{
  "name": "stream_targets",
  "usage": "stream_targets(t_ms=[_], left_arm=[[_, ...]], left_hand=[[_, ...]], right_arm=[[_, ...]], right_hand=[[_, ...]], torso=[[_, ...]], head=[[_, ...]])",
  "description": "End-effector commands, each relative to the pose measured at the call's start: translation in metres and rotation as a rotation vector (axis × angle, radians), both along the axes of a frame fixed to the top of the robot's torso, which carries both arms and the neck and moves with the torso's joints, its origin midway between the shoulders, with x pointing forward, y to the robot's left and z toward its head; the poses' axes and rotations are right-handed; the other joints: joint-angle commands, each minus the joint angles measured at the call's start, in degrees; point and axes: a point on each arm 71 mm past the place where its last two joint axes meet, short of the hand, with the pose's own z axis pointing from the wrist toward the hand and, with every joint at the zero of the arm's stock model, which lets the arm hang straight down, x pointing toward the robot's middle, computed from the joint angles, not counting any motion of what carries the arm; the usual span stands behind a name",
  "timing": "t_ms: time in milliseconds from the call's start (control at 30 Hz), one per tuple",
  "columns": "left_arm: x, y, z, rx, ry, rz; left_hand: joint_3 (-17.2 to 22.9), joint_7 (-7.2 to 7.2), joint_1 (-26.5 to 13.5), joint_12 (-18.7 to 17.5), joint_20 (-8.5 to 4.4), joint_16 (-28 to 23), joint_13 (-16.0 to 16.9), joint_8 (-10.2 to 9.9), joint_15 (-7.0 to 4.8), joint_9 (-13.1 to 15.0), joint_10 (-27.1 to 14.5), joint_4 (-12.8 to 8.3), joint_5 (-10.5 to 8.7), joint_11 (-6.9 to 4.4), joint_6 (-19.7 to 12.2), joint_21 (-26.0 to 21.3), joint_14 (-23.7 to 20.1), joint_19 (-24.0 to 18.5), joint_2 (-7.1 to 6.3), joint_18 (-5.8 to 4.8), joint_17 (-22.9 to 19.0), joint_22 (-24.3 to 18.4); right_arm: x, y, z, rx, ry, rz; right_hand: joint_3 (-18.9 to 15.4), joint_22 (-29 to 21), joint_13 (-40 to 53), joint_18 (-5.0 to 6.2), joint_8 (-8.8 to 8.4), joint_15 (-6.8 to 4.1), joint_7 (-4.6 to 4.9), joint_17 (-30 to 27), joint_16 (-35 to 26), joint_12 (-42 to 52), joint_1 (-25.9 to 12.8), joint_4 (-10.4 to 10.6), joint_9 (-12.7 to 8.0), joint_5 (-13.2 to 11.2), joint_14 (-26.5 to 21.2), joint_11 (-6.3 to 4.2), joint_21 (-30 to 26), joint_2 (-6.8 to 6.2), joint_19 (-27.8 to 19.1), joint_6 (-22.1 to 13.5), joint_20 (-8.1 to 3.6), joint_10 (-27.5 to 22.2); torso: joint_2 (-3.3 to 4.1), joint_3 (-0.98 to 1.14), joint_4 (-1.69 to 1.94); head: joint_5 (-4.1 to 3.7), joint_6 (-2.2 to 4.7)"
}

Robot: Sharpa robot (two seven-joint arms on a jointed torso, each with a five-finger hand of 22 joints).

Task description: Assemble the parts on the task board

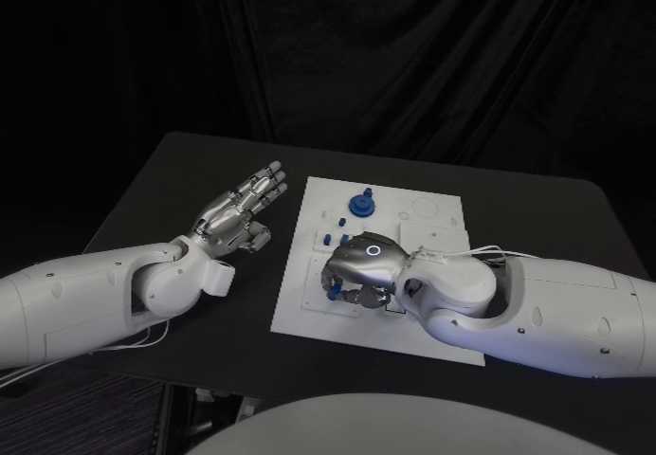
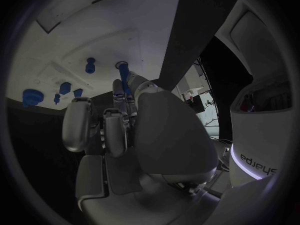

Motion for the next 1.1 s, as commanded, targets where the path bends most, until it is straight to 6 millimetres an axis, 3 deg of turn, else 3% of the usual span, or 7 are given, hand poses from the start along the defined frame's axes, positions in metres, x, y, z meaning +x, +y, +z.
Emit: stream_targets(t_ms=[33, 233, 400, 1100], left_arm=[[0.000, -0.001, 0.002, -0.039, -0.024, -0.003], [0.000, -0.002, 0.001, -0.039, -0.021, -0.006], [0.000, -0.002, 0.001, -0.038, -0.019, -0.007], [-0.001, -0.003, -0.001, -0.038, -0.010, -0.015]], left_hand=[[0.17, 0.42, 0.73, 0.35, 0.52, -0.20, 0.07, 0.37, 0.58, 0.10, -0.05, -0.35, 0.40, 0.49, -0.07, 0.17, -0.02, 6.04, -0.05, -0.79, -0.05, 15.09], [0.25, 0.50, 0.83, 0.40, 0.90, -0.20, 0.07, 0.36, 1.07, 0.09, -0.07, -0.50, 0.47, 0.44, -0.10, 0.17, -0.02, 6.04, -0.04, -0.79, -0.05, 15.09], [0.30, 0.60, 0.89, 0.45, 1.27, -0.20, 0.06, 0.35, 1.43, 0.09, -0.10, -0.66, 0.53, 0.44, -0.09, 0.17, -0.02, 6.04, -0.06, -0.79, -0.05, 15.09], [0.38, 1.01, 0.96, 0.61, 1.58, -0.20, 0.08, 0.36, 1.78, 0.10, -0.11, -0.88, 0.67, 0.49, -0.05, 0.17, -0.02, 6.04, -0.07, -0.79, -0.05, 15.09]], right_arm=[[0.000, 0.000, -0.001, -0.013, -0.039, 0.004], [0.002, 0.000, -0.003, -0.031, -0.037, -0.004], [0.003, 0.001, -0.004, -0.035, -0.036, -0.006], [0.002, 0.001, -0.014, -0.063, -0.015, -0.010]], right_hand=[[0.07, 9.90, -0.10, -0.99, -0.12, -0.47, -0.26, 0.06, 0.01, 0.06, 0.24, -0.27, 0.13, 0.24, 2.34, -1.11, 0.23, -0.34, 0.01, 0.31, -0.60, 1.50], [0.14, 9.89, -0.05, -0.98, -0.04, -0.52, -0.31, 0.00, -0.02, 0.00, 0.17, -0.34, 0.25, 0.21, 2.33, -1.15, 0.20, -0.33, -0.01, 0.56, -0.64, 1.65], [0.13, 9.88, -0.02, -0.98, -0.03, -0.54, -0.32, -0.06, -0.05, -0.03, 0.02, -0.31, 0.31, 0.15, 2.32, -1.17, 0.18, -0.34, -0.02, 0.64, -0.67, 1.75], [0.18, 9.86, 0.18, -0.96, -0.03, -0.67, -0.46, -0.26, -0.16, -0.04, -0.36, -0.41, 0.53, -0.06, 2.26, -1.35, 0.10, -0.39, -0.07, 0.87, -0.78, 2.28]], torso=[[0.02, 0.03, 0.05], [0.01, 0.02, -0.09], [-0.04, -0.03, 0.00], [-0.07, -0.01, 0.01]], head=[[0.02, 0.01], [0.10, 0.01], [0.02, 0.01], [0.17, 0.01]])
